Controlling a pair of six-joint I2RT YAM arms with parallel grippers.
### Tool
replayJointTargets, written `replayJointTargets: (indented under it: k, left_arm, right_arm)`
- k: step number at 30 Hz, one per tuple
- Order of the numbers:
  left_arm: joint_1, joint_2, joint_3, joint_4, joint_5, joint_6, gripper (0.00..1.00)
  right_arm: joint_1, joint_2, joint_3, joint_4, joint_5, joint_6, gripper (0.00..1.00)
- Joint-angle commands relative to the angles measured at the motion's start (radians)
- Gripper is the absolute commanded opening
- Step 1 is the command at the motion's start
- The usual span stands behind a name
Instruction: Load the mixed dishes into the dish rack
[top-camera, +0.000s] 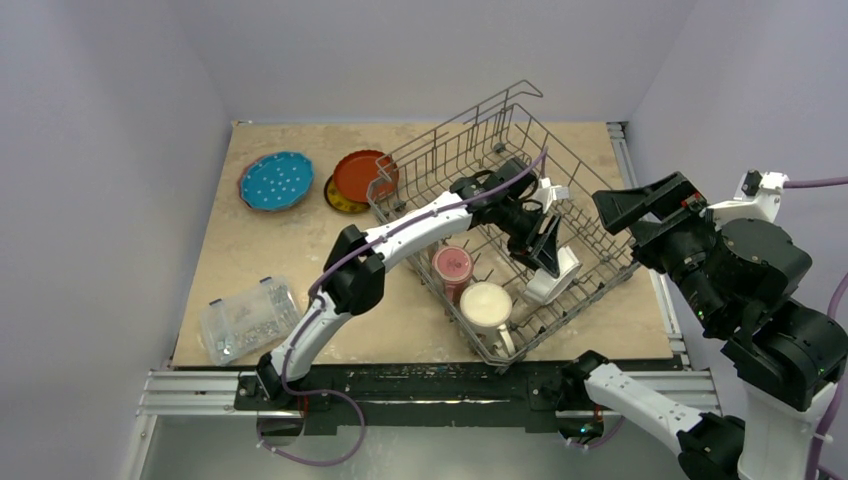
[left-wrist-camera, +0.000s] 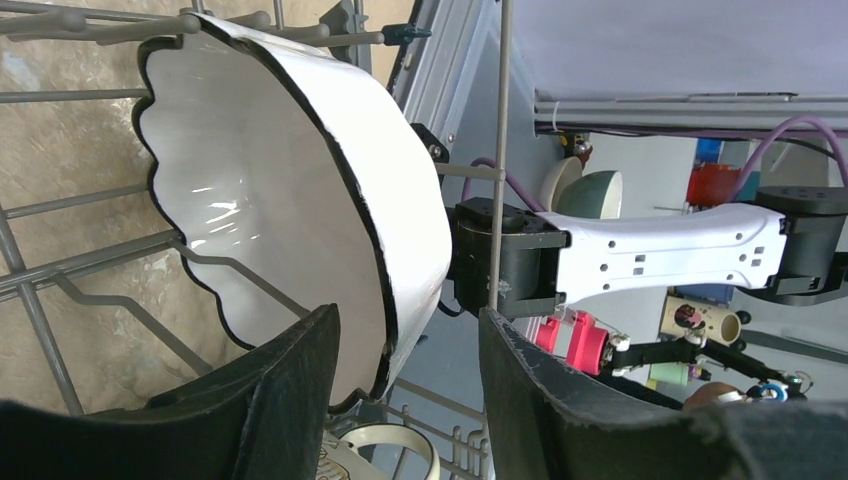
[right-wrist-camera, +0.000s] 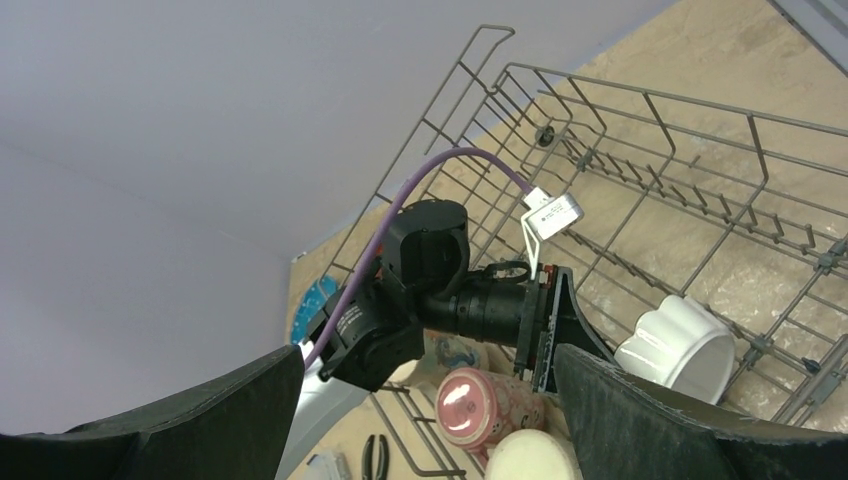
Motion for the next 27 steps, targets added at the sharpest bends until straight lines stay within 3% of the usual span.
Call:
replayJointTargets:
  k: [1,3,11,21,27]
  left_arm:
    - [-0.01,-0.019,0.022,0.018,0.022,0.029,0.5]
    - [-0.015,-0.012,0.022,0.049,0.045,0.004,0.43]
    - [-0.011,0.007,0.053,0.092,0.129,-0.061,0.0]
    - [0.018,-0.045,0.015,0.435,0.292,-0.407,0.0]
    - [0.02,-0.061,-0.024,0.763,0.35,-0.695,0.0]
  right_arm:
    - [0.003,-0.005,-0.005,0.03,-0.004,0.006,0.98]
    - [0.003,-0.005,-0.005,0.029,-0.005,0.006,0.98]
    - [0.003,-0.006,0.0,0.02,-0.004,0.009,0.98]
    - [0.002,-0.008,0.011,0.003,-0.008,0.016,0.98]
    - [0.003,-0.005,0.011,0.0,-0.018,0.021,0.98]
